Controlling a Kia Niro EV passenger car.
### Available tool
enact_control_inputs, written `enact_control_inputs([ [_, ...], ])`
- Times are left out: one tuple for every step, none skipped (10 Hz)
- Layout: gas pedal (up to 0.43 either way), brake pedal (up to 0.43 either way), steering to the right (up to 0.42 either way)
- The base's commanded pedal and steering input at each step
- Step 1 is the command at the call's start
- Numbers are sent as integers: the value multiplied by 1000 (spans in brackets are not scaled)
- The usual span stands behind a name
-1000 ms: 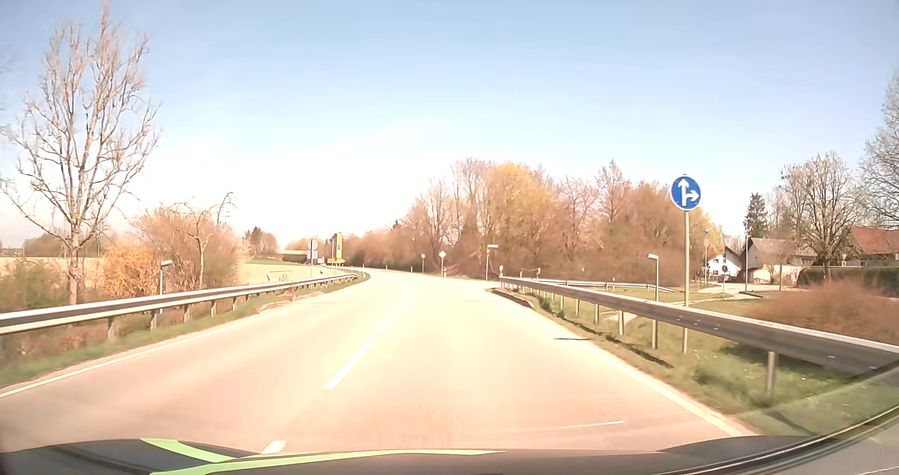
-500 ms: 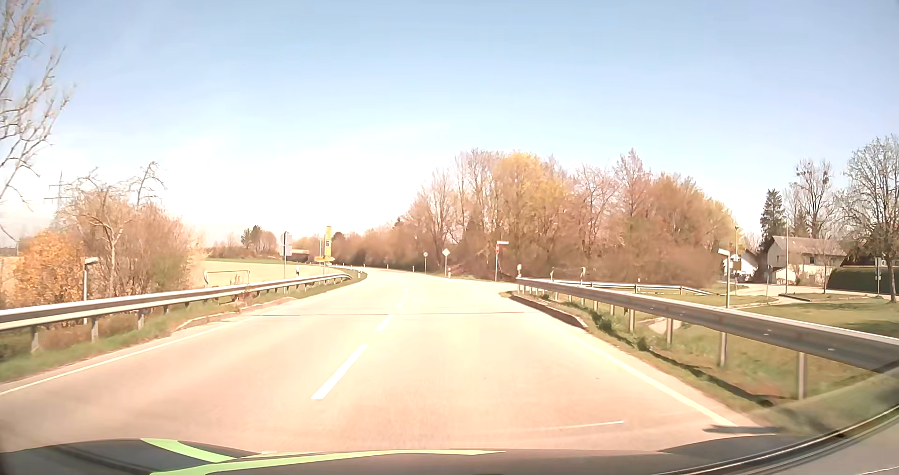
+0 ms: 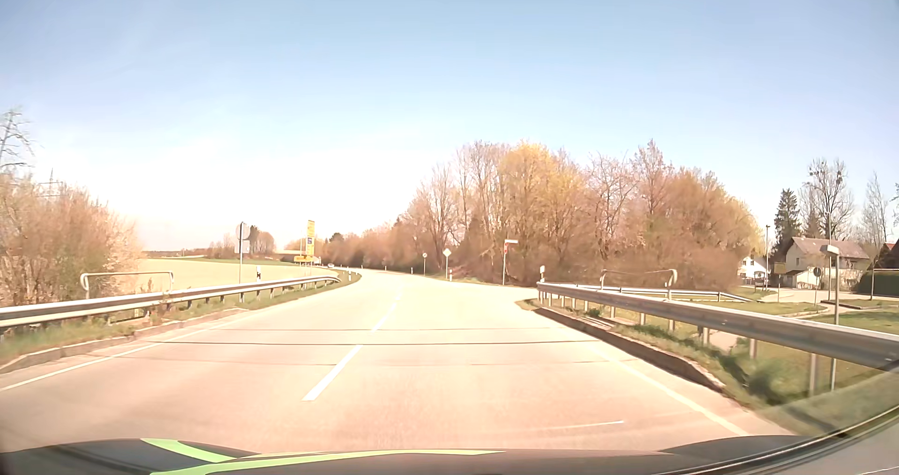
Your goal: Follow the waypoints while adhering to traffic rules and regulations
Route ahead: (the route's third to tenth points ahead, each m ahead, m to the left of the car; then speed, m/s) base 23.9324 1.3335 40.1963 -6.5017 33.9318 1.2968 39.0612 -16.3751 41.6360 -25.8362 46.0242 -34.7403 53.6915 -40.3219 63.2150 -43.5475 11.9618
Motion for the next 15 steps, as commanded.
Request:
enact_control_inputs([
  [0, 232, 1],
  [0, 238, 1],
  [0, 250, 1],
  [0, 244, 1],
  [0, 244, 1],
  [0, 244, 1],
  [0, 244, 1],
  [0, 238, 1],
  [0, 238, 3],
  [0, 232, 9],
  [0, 232, 13],
  [0, 238, 16],
  [0, 232, 18],
  [0, 226, 22],
  [0, 226, 32],
])
